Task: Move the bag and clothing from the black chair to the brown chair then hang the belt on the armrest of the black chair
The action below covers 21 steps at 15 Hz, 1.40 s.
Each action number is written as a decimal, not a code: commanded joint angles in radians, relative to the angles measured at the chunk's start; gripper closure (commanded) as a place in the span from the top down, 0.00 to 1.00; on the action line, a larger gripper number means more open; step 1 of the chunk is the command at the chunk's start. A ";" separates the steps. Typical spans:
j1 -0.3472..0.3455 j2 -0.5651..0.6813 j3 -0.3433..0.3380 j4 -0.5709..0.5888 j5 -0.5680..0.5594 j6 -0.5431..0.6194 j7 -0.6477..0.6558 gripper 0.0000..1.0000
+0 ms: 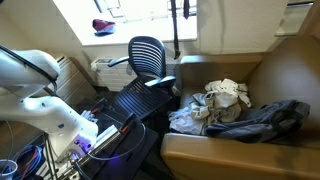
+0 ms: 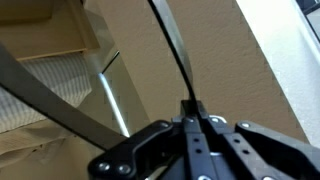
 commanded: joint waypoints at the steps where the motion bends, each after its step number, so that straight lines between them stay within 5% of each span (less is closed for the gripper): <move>1: 0.007 -0.016 -0.129 -0.068 -0.190 0.188 0.219 0.01; 6: 0.158 0.026 -0.324 -0.065 -0.594 0.262 0.639 0.01; 9: 0.274 0.023 -0.351 -0.027 -0.496 0.237 0.782 0.01; 10: 0.204 -0.010 -0.363 -0.068 -0.522 0.275 0.751 0.01; 14: 0.224 -0.023 -0.376 -0.061 -0.516 0.280 0.763 0.04; 17: 0.209 -0.037 -0.359 -0.150 -0.340 0.233 0.796 0.01; 21: 0.277 -0.089 -0.346 -0.235 -0.104 0.167 0.941 0.01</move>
